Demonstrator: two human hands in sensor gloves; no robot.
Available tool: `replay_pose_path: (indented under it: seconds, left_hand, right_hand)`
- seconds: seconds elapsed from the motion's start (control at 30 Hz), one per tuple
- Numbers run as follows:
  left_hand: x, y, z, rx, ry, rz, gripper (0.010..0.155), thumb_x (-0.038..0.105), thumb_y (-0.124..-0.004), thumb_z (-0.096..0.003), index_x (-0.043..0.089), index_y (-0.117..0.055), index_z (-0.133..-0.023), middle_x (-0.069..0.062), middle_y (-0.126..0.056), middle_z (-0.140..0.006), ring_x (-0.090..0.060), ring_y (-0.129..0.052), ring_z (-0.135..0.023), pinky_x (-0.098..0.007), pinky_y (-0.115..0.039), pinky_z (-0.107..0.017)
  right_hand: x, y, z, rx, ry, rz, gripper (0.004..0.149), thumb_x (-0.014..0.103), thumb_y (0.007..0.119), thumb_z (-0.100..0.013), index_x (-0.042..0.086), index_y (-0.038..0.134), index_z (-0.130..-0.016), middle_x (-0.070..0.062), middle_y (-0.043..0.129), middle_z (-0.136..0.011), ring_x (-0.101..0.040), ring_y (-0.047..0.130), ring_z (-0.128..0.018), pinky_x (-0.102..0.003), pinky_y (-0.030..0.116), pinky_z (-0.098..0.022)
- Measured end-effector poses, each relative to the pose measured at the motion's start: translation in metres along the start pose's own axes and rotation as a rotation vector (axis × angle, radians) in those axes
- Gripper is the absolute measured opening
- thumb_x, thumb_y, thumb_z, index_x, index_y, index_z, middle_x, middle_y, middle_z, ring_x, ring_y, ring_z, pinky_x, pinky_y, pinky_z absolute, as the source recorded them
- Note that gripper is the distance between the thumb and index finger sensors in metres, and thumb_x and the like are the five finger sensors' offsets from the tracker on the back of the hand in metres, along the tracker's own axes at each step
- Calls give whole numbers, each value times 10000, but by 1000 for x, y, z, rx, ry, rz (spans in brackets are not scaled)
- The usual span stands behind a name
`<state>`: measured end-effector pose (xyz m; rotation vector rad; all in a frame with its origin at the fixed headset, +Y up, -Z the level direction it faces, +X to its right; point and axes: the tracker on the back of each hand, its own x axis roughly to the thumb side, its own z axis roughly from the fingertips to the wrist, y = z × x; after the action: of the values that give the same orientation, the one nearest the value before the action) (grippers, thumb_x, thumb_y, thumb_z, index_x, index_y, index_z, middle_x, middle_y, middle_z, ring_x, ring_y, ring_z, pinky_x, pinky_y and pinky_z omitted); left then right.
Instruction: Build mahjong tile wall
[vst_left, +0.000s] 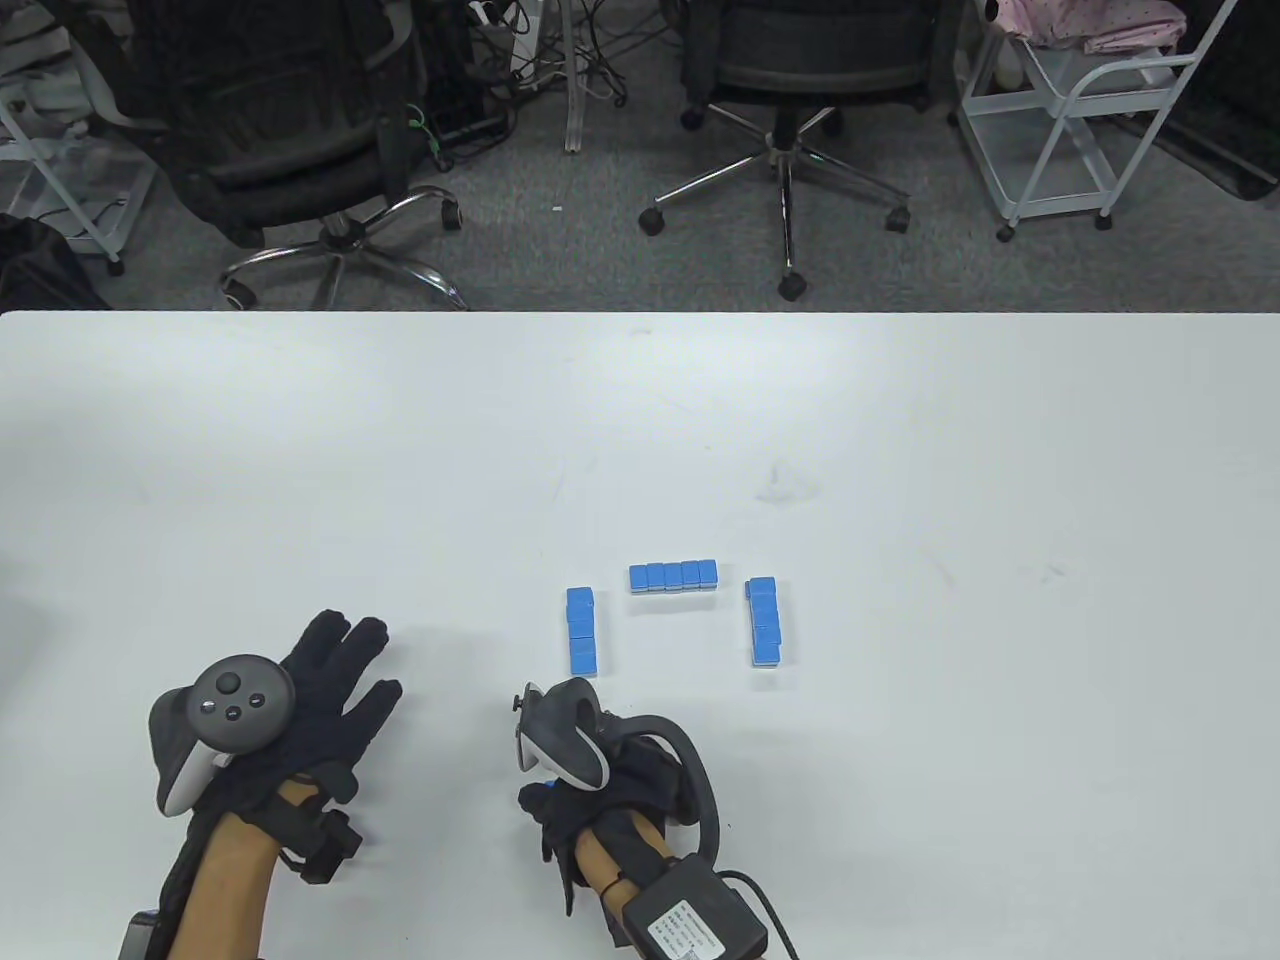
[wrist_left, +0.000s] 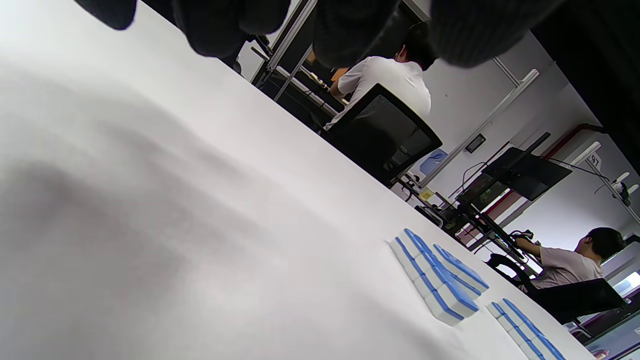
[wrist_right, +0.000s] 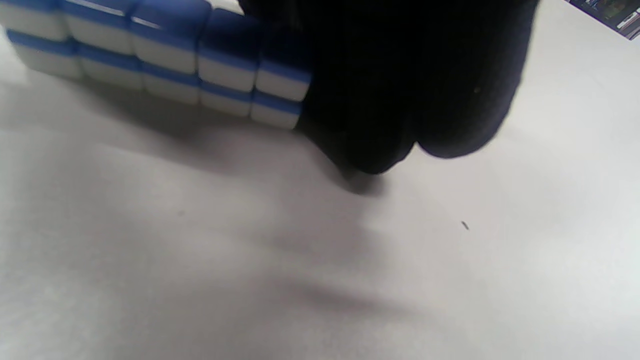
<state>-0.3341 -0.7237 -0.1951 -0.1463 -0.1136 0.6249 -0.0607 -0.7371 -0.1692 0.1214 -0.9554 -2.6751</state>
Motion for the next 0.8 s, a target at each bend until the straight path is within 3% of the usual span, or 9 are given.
replay_pose_path:
  seconds: [0.37,0.57,0.8]
  left_hand:
    - [0,-1,0,-16,13,1,714,595,-639,-490,293,-495,-1121,-128,-277,-1184,-443,-436,-1067,-693,-404,-753]
    - [0,-1,0,-18,14,2,713,595,-638,-489,293,-497,-1119,-128,-278,-1184,-443,-436,-1066,-692,-405,-752]
    - [0,-2,0,-29,29,8,712,593,-637,-491,289,-500,-1120,-130,-283,-1184,-445,-438,-1065,-692,-404,-752]
  right_hand:
    - [6,1,4,-25,32,59,1029,847,521,-289,117,402,-1004,-233,776,-890,-414,946,-686,-542,837,-471]
    - [26,13,11,-167,102,260,994,837,431,-304,98,429,-968,-245,767,-902,-416,955,-661,-534,843,-465]
    - [5,13,3,-172,98,210,951,840,456,-299,142,450,-944,-245,756,-909,-411,954,-654,-530,841,-465]
